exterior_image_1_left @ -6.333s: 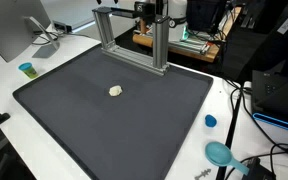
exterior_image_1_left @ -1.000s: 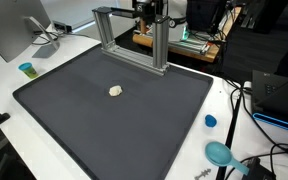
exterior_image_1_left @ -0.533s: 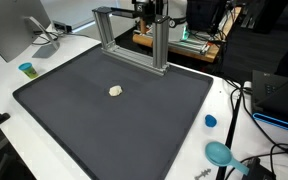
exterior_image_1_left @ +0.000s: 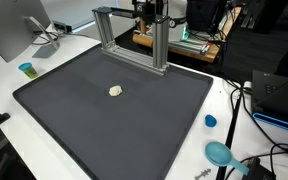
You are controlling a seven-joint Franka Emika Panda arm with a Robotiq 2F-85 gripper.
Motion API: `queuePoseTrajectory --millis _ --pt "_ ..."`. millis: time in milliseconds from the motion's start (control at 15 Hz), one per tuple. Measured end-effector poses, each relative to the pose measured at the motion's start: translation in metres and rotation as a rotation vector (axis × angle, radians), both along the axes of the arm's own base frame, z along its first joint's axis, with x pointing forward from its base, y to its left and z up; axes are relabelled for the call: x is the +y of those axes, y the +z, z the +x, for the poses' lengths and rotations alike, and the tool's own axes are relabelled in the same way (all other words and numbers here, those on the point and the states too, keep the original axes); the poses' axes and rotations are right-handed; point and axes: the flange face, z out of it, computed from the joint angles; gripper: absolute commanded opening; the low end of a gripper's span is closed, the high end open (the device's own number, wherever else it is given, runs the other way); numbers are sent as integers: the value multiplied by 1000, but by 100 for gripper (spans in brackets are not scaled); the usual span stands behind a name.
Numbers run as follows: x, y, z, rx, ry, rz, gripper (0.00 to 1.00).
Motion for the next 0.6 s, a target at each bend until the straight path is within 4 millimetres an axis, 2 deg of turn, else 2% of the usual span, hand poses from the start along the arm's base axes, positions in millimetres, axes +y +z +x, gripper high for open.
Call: queuePoseTrajectory --millis 133,200,400,467,600 --pt "-1 -1 -1 9 -9 1 71" --pt "-1 -1 -1 11 -9 1 69" --pt "0 -2 -1 19 3 1 42" --pt "1 -2 -1 23 9 1 37" --pt "3 -1 -1 27 16 4 34"
